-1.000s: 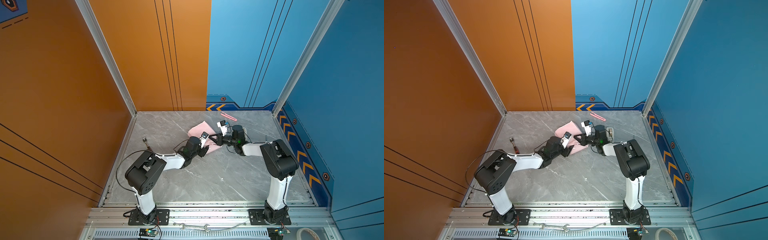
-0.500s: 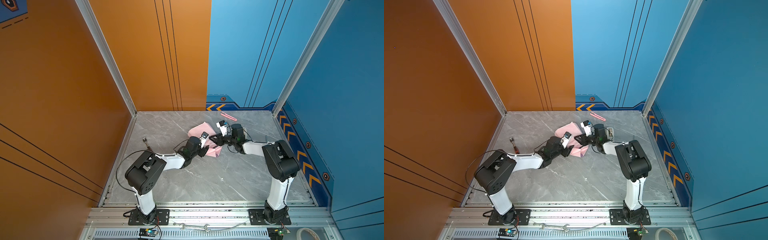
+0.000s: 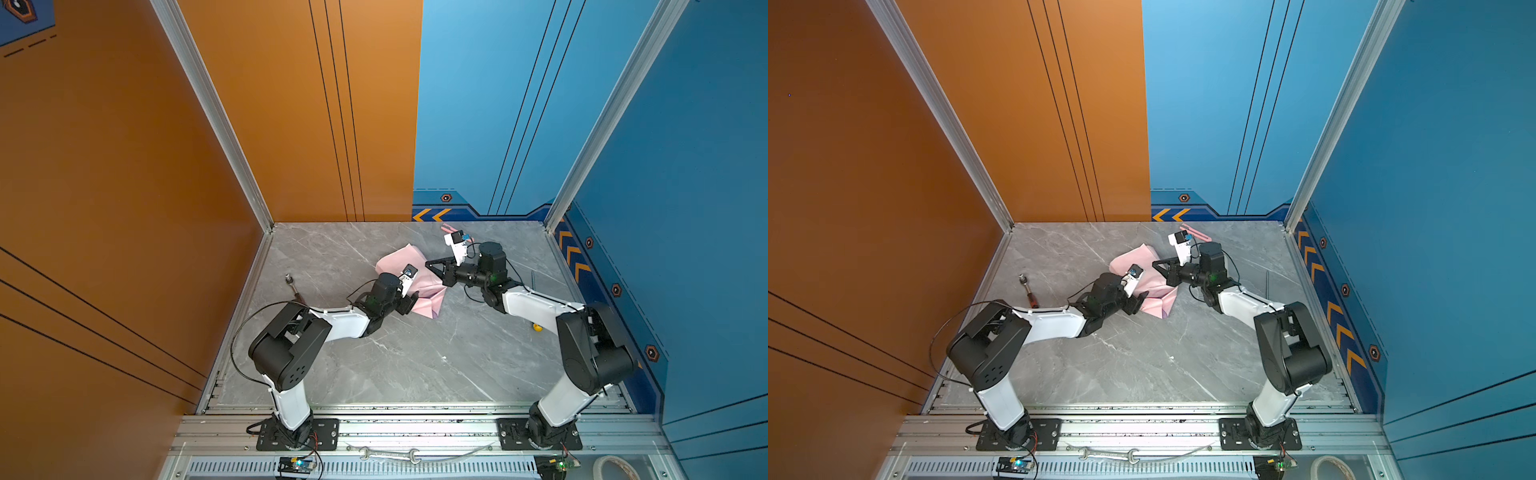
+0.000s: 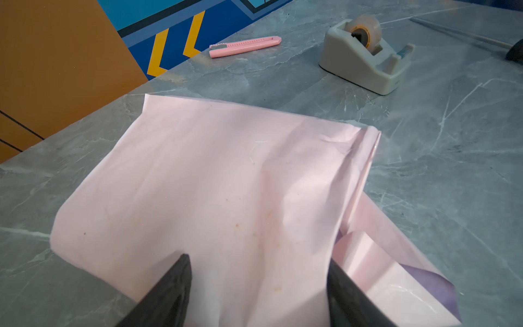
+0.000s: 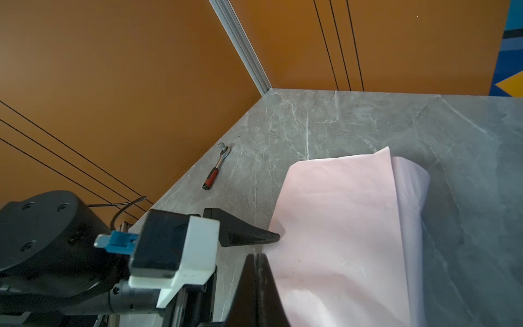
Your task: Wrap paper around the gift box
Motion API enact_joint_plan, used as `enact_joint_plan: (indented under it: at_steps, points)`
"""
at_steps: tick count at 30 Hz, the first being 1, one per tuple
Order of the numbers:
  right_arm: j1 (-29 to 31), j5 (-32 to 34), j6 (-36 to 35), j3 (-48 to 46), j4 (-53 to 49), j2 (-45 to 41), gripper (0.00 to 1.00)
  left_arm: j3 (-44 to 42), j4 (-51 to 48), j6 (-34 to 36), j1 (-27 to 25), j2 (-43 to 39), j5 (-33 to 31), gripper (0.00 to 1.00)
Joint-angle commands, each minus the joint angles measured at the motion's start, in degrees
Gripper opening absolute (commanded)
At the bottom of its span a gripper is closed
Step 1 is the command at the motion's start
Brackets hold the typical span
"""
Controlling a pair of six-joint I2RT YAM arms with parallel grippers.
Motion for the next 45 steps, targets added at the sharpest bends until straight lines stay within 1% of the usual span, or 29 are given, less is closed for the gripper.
enact_joint_plan:
  at_steps: [1,5,7,10,12,15,16,19,21,24,28,33,41,45]
  points:
    - [-1.1,-1.4,0.8,-3.0,-0.5,-4.6,0.0,-1.0,-1.1,3.2,-0.4,-3.3,1.8,0.77]
    - [-2.1,-1.2,1.0,-6.9,-3.4,-10.8,0.0,-1.5,-0.8,8.0,-1.1,-5.8,2.4,0.82]
    - [-2.6,-0.4,0.6,-9.2,-5.8,-14.8,0.0,-2.0,-0.8,11.9,-1.7,-7.3,2.4,0.84]
    - [-3.9,1.1,0.1,-12.5,-9.5,-20.2,0.0,-3.2,-1.8,21.4,-3.7,-10.2,2.0,0.85]
    - [-5.2,1.8,0.1,-14.7,-11.4,-23.6,0.0,-3.2,-6.3,28.9,-5.5,-12.2,2.0,0.85]
    - [-6.8,2.6,0.1,-17.7,-13.5,-28.0,0.0,-2.3,-15.0,40.3,-9.2,-13.3,-1.8,0.85]
    - [-7.1,2.7,0.2,-18.3,-14.0,-29.2,0.0,-1.9,-17.2,42.9,-10.2,-13.2,-3.2,0.85]
    - [-8.2,3.0,0.1,-19.9,-15.0,-31.9,0.0,-0.6,-21.6,48.4,-11.8,-11.4,-5.9,0.85]
    - [-8.8,3.2,0.3,-20.5,-15.2,-33.0,0.0,0.3,-21.8,51.8,-12.8,-9.2,-9.0,0.92]
    - [-10.1,3.4,0.7,-21.3,-16.1,-33.6,0.0,1.6,-20.5,54.0,-14.3,-5.8,-11.6,0.95]
    - [-11.7,2.8,1.5,-22.0,-16.4,-34.3,0.0,2.3,-17.3,55.3,-16.0,-2.1,-14.8,0.97]
    - [-12.4,2.7,1.4,-22.8,-16.8,-35.7,0.0,4.0,-13.9,57.0,-16.8,3.2,-19.7,0.97]
    - [-13.4,2.8,1.1,-23.3,-17.9,-38.5,0.0,6.3,-8.8,56.7,-17.3,9.3,-24.6,0.97]
    - [-13.9,2.9,0.9,-23.5,-18.7,-39.7,0.0,6.5,-4.3,56.0,-17.7,11.2,-28.5,0.97]
